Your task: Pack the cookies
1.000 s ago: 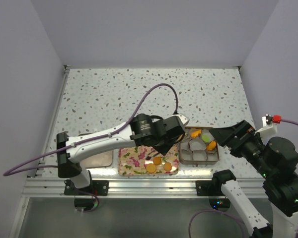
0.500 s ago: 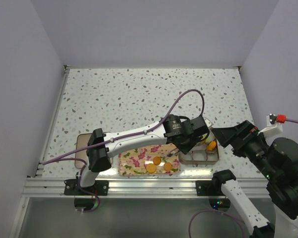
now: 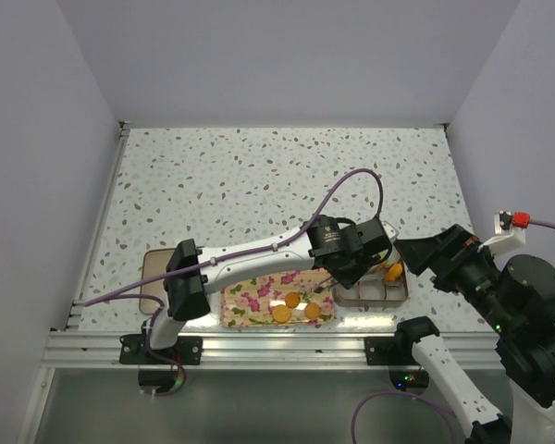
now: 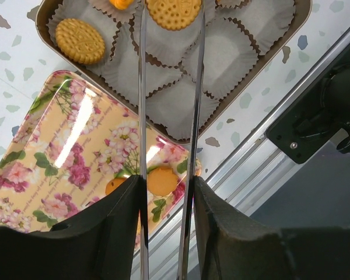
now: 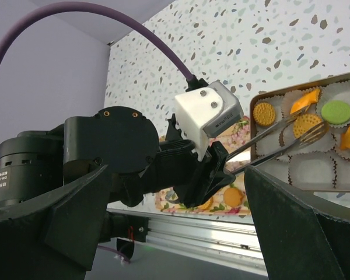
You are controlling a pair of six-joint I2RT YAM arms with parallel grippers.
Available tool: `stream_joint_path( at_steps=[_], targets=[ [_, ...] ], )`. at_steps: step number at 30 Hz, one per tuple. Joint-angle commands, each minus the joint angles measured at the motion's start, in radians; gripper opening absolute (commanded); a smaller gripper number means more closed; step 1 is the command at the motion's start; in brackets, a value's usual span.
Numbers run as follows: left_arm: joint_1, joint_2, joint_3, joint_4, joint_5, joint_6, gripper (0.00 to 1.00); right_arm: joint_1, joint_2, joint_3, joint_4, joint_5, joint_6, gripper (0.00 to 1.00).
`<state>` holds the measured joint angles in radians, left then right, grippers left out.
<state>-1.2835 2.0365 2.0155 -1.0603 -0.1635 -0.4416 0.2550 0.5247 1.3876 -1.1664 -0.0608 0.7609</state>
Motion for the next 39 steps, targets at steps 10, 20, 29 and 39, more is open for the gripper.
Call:
stream_joint_path(
  at_steps=[10,20,29,39],
  targets=[
    [0.004,-0.038,-0.014,0.031,-0.054,0.004,0.53,0.001,0.009,0.044,-0.036,0.036,-0.018,0.99],
    [0.012,-0.122,0.15,-0.049,-0.097,-0.028,0.5,0.003,-0.009,0.022,-0.018,0.022,0.02,0.99],
    [0.013,-0.401,-0.163,-0.115,-0.113,-0.083,0.49,0.001,-0.022,0.008,-0.013,0.018,0.031,0.99],
    [-0.013,-0.748,-0.647,-0.055,0.016,-0.154,0.48,0.001,-0.038,-0.091,0.042,-0.025,0.072,0.99]
  ],
)
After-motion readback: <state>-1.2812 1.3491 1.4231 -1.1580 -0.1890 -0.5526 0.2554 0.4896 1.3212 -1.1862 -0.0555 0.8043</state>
